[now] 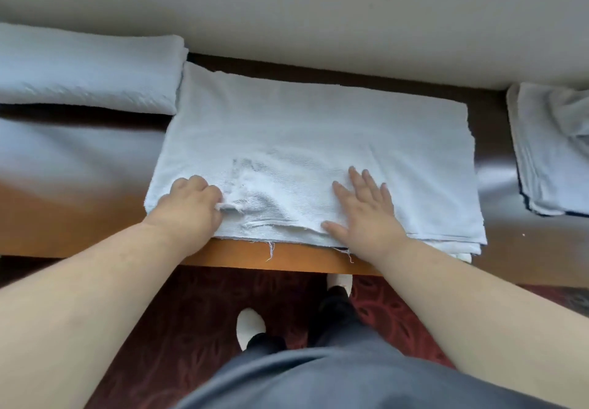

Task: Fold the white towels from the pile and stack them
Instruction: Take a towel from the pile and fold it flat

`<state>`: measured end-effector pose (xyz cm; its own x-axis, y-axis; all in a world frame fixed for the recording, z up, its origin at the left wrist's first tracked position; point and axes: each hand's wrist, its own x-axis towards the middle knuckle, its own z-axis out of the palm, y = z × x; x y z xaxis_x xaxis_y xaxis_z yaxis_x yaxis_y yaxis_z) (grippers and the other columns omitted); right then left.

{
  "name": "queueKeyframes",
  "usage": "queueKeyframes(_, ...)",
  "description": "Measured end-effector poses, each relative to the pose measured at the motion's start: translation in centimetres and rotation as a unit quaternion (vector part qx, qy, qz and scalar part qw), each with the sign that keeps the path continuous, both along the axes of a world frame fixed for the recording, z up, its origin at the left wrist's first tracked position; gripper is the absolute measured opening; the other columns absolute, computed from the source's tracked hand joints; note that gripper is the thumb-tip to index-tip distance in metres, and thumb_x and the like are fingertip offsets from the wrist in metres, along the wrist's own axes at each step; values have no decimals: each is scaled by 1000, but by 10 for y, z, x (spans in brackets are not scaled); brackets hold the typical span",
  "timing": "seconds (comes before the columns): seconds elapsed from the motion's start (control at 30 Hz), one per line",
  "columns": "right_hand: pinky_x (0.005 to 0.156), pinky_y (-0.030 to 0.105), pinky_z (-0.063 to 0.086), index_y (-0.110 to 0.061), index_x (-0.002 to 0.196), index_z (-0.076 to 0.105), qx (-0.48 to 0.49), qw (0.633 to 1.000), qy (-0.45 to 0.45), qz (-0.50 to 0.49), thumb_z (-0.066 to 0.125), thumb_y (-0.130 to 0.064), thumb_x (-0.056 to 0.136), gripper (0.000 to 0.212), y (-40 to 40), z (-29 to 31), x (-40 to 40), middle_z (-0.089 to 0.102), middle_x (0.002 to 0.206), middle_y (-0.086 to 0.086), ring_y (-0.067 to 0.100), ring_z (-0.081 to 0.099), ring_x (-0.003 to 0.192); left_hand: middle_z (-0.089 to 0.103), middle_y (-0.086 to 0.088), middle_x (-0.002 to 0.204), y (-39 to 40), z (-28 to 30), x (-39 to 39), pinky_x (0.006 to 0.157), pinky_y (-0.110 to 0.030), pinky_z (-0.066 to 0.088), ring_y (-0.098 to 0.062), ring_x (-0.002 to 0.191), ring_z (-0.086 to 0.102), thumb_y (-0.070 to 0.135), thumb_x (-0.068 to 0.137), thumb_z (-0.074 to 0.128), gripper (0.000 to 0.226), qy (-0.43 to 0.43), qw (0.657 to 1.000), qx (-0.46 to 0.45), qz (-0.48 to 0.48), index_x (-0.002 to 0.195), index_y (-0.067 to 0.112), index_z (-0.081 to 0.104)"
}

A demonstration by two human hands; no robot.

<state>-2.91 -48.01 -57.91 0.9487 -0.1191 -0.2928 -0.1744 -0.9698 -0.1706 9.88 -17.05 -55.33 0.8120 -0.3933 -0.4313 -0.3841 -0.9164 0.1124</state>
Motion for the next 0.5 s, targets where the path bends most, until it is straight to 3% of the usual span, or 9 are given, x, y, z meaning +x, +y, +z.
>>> queueKeyframes(0.07, 119, 42, 9, -34, 146, 42, 20, 999, -38, 2, 53, -62, 88, 65, 8, 0, -12, 31, 156, 0, 23, 14, 145, 41, 1, 127, -1, 2, -1, 92, -42, 41, -23, 118, 32, 58, 82, 29, 56, -5, 1000, 1, -2, 122, 27, 52)
queueKeyframes(0.17, 101, 38, 35, -33, 124, 63, 33, 997, -57, -38, 53, -44, 97, 31, 14, 4, -14, 58, 121, -6, 22, 43, 117, 47, 2, 126, 5, -1, 2, 90, -43, 42, -24, 116, 39, 57, 88, 49, 46, -53, 998, -8, -22, 125, 30, 45)
queueKeyframes(0.23, 95, 37, 37, -31, 116, 66, 35, 998, -38, -44, 49, -38, 101, 24, 16, 7, -8, 62, 111, -6, 22, 48, 110, 51, 1, 121, 13, 0, 7, 87, -40, 43, -24, 113, 41, 42, 90, 58, 41, -54, 998, 5, -38, 126, 30, 44)
queueKeyframes(0.33, 90, 36, 38, -27, 107, 66, 51, 996, -52, -59, 49, -34, 100, 20, 17, 13, -8, 64, 105, -3, 23, 54, 105, 49, 3, 110, 24, 2, 13, 78, -34, 39, -23, 106, 40, 11, 88, 51, 39, -78, 994, 35, -71, 120, 31, 48)
queueKeyframes(0.43, 92, 38, 44, -25, 109, 66, 62, 996, -29, -56, 49, -31, 98, 21, 15, 18, -21, 66, 107, -3, 22, 58, 104, 43, 0, 102, 27, 7, 15, 82, -40, 45, -24, 102, 37, 14, 91, 47, 28, -84, 995, 15, -45, 116, 23, 56)
queueKeyframes(0.5, 92, 36, 47, -28, 113, 67, 96, 993, 38, -61, 49, -30, 98, 23, 13, 22, -25, 66, 112, -5, 20, 60, 104, 42, 0, 108, 25, 12, 16, 87, -38, 45, -23, 106, 36, 22, 93, 46, 27, -62, 994, 75, -57, 117, 27, 56)
